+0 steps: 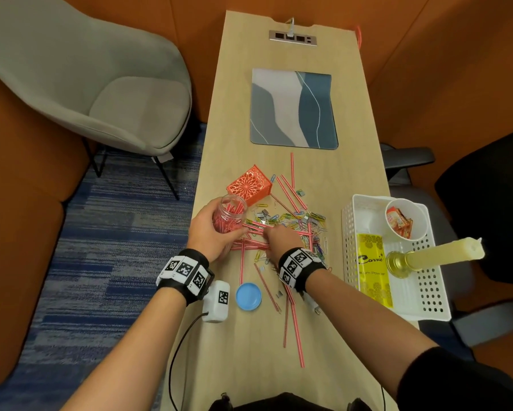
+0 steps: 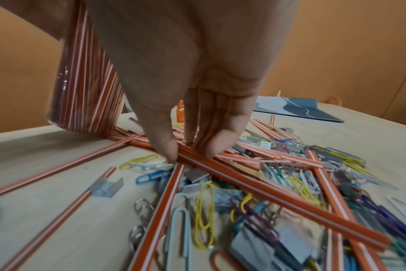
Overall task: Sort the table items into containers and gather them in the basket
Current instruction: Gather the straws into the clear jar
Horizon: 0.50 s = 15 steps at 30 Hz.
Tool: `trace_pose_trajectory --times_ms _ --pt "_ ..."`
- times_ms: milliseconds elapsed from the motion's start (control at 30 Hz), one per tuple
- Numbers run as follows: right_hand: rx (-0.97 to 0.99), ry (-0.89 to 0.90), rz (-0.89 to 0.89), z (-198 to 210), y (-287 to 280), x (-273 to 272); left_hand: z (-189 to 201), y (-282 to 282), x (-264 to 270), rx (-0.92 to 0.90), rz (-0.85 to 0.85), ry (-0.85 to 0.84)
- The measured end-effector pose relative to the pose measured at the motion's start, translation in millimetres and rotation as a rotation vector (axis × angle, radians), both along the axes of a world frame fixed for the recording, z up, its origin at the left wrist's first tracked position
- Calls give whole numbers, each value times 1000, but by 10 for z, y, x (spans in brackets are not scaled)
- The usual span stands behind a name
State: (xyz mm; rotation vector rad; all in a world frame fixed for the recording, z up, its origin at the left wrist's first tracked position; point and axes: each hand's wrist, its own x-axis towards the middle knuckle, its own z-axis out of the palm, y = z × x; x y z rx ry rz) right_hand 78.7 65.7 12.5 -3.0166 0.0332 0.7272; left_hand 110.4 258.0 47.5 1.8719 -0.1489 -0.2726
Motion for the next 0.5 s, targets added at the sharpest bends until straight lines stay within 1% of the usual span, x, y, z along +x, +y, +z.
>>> trace_pose_trajectory --times_ms 167,300,400,500 --pt "-62 81 84 49 -16 49 10 -47 -12 5 -11 -9" --pt "-90 97 136 31 -43 29 -17 -47 -21 24 -20 -9" --pt "-77 102 108 29 -90 26 -19 -20 -34 32 -20 -12" --pt "-12 84 38 149 -166 27 10 -2 -53 37 -14 -14"
